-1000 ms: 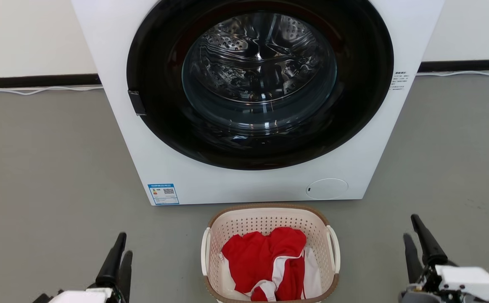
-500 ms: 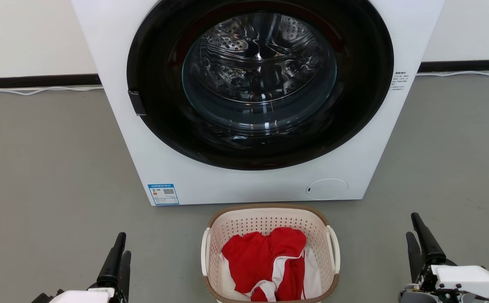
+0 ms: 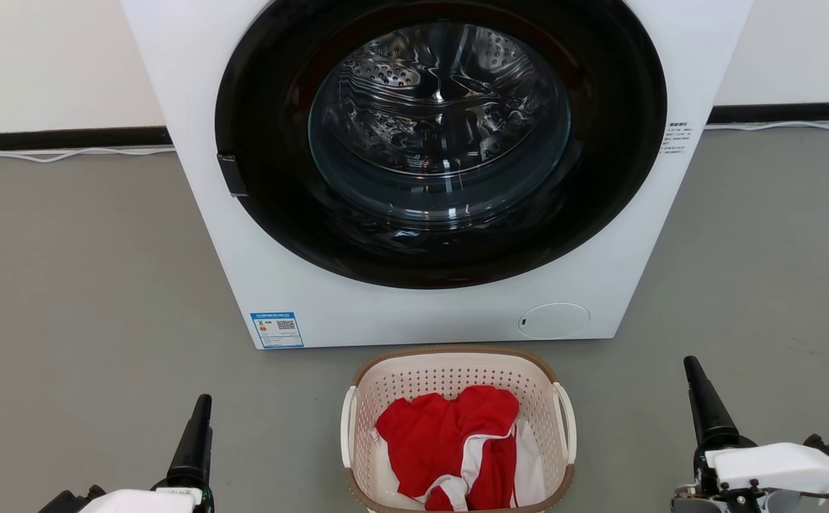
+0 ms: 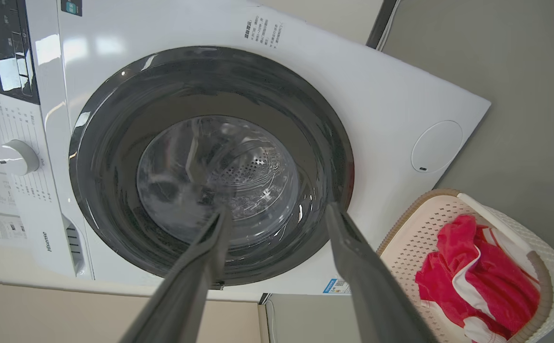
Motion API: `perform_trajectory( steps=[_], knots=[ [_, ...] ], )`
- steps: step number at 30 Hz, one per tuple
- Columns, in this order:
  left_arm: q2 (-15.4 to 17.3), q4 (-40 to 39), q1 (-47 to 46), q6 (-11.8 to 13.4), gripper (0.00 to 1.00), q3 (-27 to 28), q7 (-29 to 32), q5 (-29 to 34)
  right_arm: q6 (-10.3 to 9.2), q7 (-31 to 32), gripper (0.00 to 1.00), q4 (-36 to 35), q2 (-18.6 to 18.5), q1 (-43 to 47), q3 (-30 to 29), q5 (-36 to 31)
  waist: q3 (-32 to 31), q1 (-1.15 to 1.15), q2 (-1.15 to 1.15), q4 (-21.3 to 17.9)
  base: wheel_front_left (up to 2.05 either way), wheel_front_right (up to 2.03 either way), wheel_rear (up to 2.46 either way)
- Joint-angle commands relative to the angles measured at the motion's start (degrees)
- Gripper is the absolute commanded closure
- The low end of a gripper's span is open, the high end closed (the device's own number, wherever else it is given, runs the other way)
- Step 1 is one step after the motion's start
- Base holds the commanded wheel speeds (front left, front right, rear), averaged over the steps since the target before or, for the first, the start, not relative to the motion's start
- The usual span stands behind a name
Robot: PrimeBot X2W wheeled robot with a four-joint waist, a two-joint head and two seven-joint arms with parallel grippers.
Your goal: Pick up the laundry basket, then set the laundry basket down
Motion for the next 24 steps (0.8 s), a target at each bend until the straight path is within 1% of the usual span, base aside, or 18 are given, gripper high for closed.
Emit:
perform_trajectory(
  steps=[1,10,11,23,24],
  knots=[
    [0.4,-1.4,-1.0,-0.1,0.00,0.8,-0.5,1.6,0.16,-0.8,0.00,-2.2,-0.5,-0.7,0.6,-2.5,0.0,-0.01,0.00,0.0,0.00,0.00,0.00],
    [0.5,-2.0,-0.8,0.0,0.00,1.1,-2.0,9.8,0.19,-2.3,0.00,-2.8,-0.5,-0.7,1.3,-12.1,0.0,-0.01,0.00,0.0,0.00,0.00,0.00],
    [0.5,-2.0,-0.7,0.1,0.00,1.2,-2.4,11.6,0.20,-2.7,0.00,-2.9,-0.6,-0.7,1.6,-14.3,0.0,-0.01,0.00,0.0,0.00,0.00,0.00],
    [0.6,-2.0,-0.6,0.4,0.00,1.8,-4.4,22.7,0.24,-4.7,0.00,-2.6,-1.6,-1.4,3.5,-26.0,0.0,-0.01,0.00,0.0,0.00,0.00,0.00],
    [0.6,-2.0,-0.6,0.5,0.00,2.0,-4.7,24.6,0.25,-5.0,0.00,-2.5,-1.7,-1.5,3.7,-27.7,0.0,-0.01,0.00,0.0,0.00,0.00,0.00]
  ],
)
